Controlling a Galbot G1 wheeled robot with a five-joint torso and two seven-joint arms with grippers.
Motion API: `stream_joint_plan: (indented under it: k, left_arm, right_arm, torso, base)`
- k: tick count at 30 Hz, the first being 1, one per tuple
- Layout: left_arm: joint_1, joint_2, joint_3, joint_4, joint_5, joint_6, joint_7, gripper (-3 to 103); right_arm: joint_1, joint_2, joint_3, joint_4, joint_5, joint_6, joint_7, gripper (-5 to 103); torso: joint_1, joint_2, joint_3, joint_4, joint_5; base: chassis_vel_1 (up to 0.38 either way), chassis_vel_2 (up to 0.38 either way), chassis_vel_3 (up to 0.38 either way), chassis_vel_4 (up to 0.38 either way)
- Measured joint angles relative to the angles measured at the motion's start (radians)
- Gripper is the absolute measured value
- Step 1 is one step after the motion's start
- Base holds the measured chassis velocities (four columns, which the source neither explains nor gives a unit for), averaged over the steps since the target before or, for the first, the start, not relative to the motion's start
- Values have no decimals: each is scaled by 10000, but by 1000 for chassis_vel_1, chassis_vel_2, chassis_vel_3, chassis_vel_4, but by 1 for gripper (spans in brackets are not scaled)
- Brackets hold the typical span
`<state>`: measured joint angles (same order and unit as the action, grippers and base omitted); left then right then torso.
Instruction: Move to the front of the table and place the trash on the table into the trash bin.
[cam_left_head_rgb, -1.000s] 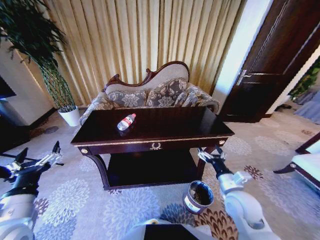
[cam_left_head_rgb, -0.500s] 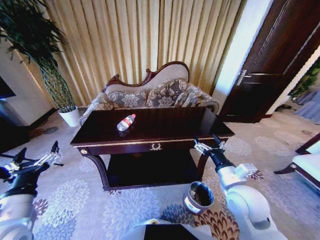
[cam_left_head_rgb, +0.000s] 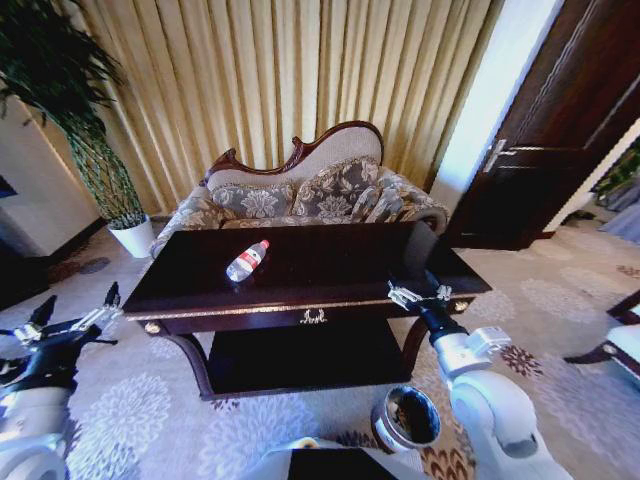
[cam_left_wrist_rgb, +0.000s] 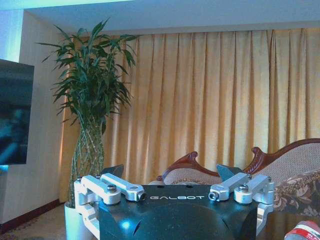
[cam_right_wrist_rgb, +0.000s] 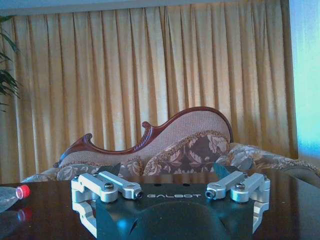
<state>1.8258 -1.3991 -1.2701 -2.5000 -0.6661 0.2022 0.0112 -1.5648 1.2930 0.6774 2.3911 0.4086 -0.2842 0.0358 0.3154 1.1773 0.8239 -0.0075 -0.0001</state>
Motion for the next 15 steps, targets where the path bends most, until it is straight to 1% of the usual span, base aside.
stream_joint_plan:
  k: [2,5,6,7,8,9,10,11,12,13,14,15]
  left_arm:
    - [-3,20,11,0,-3,7,-1,100]
    - [-156,498,50,0,-167,152,-125,100]
    - [-156,498,50,0,-167,152,-125,100]
    - [-239,701,49,0,-228,199,-168,100]
    - [-423,1127,38,65,-372,333,-258,100]
    - [-702,1633,39,295,-597,548,-381,100]
    - [-918,2028,79,548,-754,730,-497,100]
    - [-1060,2261,126,710,-840,833,-569,100]
    - [-1060,2261,126,710,-840,833,-569,100]
    - [-1307,2618,199,978,-961,966,-686,100]
    - [-1747,3216,358,1436,-1206,1172,-798,100]
    - [-1988,3564,458,1674,-1360,1288,-845,100]
  right_arm:
    - [7,0,-1,-22,0,5,0,100]
    - [15,0,22,-178,0,39,0,100]
    - [15,0,22,-178,0,39,0,100]
    - [11,0,37,-212,1,50,0,100]
    - [-10,0,63,-259,12,71,2,100]
    - [-54,0,115,-307,22,124,13,100]
    - [-75,-9,145,-324,33,161,20,100]
    - [-84,-12,173,-332,38,176,28,100]
    - [-84,-12,173,-332,38,176,28,100]
    - [-90,-26,208,-345,46,189,37,100]
    - [-90,-43,284,-370,63,201,62,100]
    - [-79,-49,321,-391,69,203,93,100]
  torso:
    - [0,0,0,2,0]
    - [-17,9,-7,2,-1]
    - [-17,9,-7,2,-1]
    - [-19,10,-8,0,0]
    - [-21,12,-8,4,2]
    - [-20,11,-9,-1,2]
    - [-21,11,-7,0,3]
    - [-20,11,-7,-1,2]
    - [-20,11,-7,-1,2]
    - [-19,10,-7,-2,-1]
    - [-14,7,-4,-3,-4]
    - [-11,6,-3,-2,-4]
  base:
    - [-67,25,30,-52]
    - [11,-15,-14,22]
    - [32,-45,-42,65]
    - [32,-45,-44,65]
    - [40,-59,-44,44]
    - [0,0,0,0]
    - [0,0,0,0]
    - [0,0,0,0]
    - [0,0,0,0]
    - [0,0,0,0]
    - [0,0,0,0]
    - [0,0,0,0]
